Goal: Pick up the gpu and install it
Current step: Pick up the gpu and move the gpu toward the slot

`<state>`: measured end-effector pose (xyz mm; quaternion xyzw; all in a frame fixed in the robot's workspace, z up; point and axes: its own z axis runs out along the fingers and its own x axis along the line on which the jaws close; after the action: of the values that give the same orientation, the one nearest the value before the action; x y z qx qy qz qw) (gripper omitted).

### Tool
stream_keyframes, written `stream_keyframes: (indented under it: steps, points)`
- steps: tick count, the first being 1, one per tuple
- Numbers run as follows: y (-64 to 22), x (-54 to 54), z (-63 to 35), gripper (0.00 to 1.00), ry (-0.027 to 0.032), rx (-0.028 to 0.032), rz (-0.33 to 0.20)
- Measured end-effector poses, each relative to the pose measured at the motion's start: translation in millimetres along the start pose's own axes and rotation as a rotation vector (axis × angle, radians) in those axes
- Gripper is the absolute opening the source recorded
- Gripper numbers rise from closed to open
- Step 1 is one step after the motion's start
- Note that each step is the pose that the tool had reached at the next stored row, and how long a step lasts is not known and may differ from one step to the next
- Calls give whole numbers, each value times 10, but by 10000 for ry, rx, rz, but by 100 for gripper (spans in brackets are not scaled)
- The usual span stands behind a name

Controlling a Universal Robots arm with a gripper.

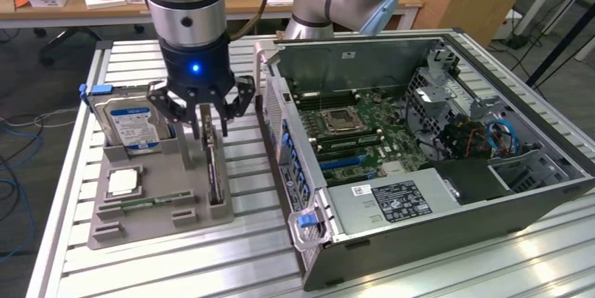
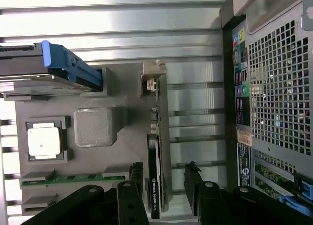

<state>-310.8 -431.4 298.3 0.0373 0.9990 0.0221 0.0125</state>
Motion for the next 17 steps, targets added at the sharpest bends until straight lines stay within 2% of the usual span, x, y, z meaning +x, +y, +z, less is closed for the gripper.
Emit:
stream_keyframes:
  steps: [17]
  points:
    - [-72, 29, 144, 47, 0, 0, -4]
